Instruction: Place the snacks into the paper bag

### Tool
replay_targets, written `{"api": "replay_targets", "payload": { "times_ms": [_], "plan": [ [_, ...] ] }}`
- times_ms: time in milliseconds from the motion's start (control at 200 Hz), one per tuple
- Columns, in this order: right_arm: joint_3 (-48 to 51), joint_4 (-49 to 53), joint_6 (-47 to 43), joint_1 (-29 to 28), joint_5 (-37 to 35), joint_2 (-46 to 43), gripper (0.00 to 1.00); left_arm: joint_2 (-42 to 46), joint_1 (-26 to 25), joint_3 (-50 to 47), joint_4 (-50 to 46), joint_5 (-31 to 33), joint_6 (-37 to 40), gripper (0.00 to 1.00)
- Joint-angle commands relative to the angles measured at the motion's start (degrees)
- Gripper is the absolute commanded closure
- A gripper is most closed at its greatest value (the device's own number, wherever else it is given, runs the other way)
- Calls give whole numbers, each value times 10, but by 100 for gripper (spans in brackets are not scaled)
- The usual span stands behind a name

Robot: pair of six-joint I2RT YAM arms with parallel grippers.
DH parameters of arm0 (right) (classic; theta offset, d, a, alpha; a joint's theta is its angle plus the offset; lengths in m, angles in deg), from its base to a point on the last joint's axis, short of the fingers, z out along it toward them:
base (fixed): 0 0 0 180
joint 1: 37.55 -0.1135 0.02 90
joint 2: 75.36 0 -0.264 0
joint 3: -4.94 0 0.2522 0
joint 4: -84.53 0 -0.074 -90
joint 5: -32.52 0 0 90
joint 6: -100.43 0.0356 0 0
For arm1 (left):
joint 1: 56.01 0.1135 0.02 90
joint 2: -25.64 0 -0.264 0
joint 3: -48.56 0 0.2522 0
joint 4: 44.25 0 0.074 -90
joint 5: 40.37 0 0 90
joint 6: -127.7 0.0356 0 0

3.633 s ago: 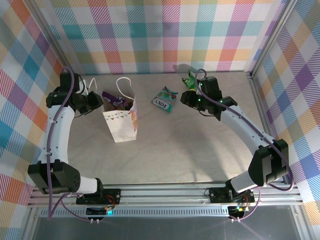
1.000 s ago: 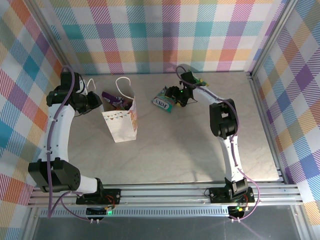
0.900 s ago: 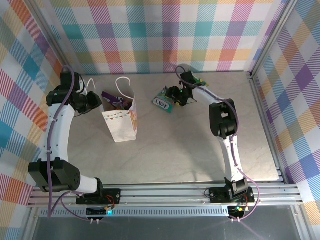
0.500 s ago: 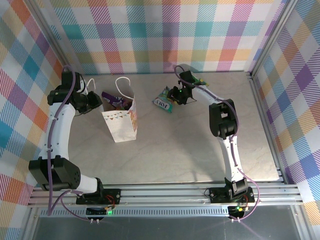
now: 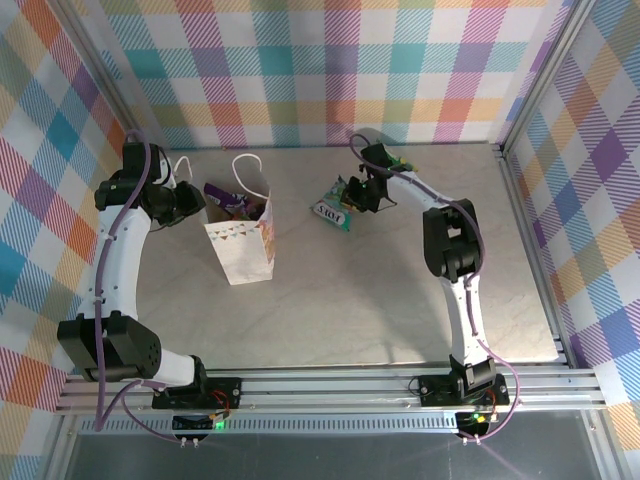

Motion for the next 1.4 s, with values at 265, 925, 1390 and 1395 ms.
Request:
{"api": "replay_targets", "payload": {
  "times_ms": [265,925,1390,1395],
  "plan": [
    [63,25,-26,-6,-30,-90,82,22,-2,32,21,-19,-23,70],
    [99,25,-86,-34,-52,-244,83,20,-2,27,41,-48,-58,76],
    [101,15,-119,-73,-89,-342,83,26,-2,7,43,-63,-59,79],
    [101,16,-119,-73,-90,-343,83,26,-2,7,44,-63,-59,79]
  ]
}}
